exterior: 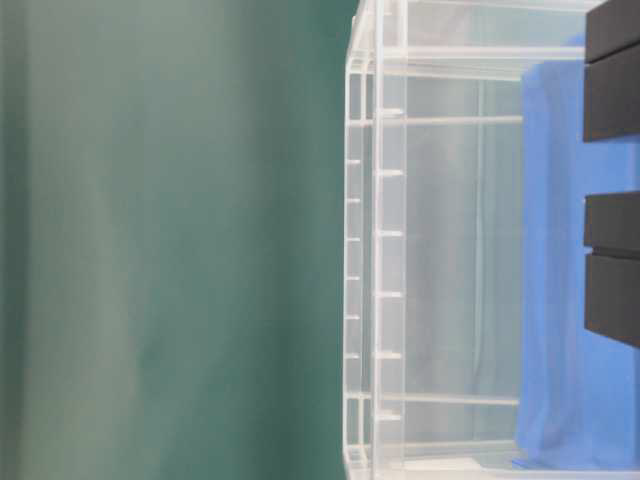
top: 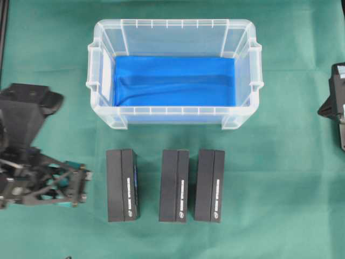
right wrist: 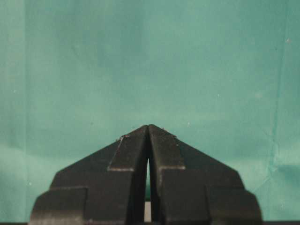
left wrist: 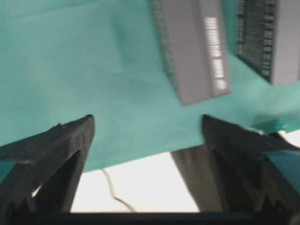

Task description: Take the box out of the case with the left arm.

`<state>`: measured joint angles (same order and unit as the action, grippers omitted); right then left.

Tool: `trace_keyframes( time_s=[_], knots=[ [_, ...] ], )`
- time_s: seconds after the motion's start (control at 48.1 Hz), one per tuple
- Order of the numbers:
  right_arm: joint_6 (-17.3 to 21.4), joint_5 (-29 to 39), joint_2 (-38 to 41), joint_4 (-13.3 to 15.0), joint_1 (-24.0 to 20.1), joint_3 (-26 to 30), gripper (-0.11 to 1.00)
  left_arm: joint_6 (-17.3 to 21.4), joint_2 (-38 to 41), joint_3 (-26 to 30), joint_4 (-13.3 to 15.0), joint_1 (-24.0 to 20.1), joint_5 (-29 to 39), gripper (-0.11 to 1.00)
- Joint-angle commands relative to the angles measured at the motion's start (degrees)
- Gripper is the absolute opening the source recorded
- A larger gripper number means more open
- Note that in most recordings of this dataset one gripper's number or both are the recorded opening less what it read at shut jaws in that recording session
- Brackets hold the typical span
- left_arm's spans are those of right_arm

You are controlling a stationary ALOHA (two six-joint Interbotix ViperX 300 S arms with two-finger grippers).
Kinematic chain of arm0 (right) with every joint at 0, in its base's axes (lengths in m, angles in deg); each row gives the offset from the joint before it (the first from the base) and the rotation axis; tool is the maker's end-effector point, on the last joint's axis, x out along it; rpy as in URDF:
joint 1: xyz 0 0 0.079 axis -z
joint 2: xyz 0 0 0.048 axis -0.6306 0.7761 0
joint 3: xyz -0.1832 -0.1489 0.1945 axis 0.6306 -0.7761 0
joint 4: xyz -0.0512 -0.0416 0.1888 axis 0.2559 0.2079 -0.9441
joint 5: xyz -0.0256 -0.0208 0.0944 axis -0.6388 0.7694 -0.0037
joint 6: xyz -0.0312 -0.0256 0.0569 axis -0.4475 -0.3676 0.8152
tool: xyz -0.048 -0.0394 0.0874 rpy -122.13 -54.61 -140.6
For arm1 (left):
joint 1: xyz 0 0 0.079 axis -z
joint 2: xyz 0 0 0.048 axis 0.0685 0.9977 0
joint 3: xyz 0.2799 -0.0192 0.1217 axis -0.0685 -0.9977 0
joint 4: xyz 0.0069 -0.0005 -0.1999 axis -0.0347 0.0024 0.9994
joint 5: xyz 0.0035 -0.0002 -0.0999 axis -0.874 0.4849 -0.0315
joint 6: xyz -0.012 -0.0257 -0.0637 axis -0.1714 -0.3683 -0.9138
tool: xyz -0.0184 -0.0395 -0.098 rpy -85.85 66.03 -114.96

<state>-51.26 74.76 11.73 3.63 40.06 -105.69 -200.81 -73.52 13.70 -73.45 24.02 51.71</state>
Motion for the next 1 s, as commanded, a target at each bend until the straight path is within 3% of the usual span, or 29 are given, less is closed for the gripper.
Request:
trace_keyframes(
  time_s=[0.0, 0.187, 0.54, 0.789, 0.976],
  knots=[
    [0.2, 1.0, 0.4, -0.1, 0.1, 1.6, 0.0, 0.1, -3.3, -1.9, -0.3, 0.6, -0.2, 0.91],
    [0.2, 4.8, 0.4, -0.1, 0.1, 1.5, 0.0, 0.1, -7.6, -5.8, -0.5, 0.7, -0.1, 0.9],
    [0.2, 7.3, 0.4, -0.1, 0.1, 1.6, 0.0, 0.2, -9.1, -7.0, -1.1, -0.1, 1.1, 0.9],
    [0.2, 7.3, 0.3, -0.1, 0.1, 1.6, 0.0, 1.3, -12.3, -9.8, -1.1, -6.5, 4.5, 0.9],
    [0.2, 7.6, 0.3, -0.1, 0.1, 1.6, 0.0, 7.5, -16.5, -12.4, -1.1, -14.9, 4.7, 0.9]
  ],
)
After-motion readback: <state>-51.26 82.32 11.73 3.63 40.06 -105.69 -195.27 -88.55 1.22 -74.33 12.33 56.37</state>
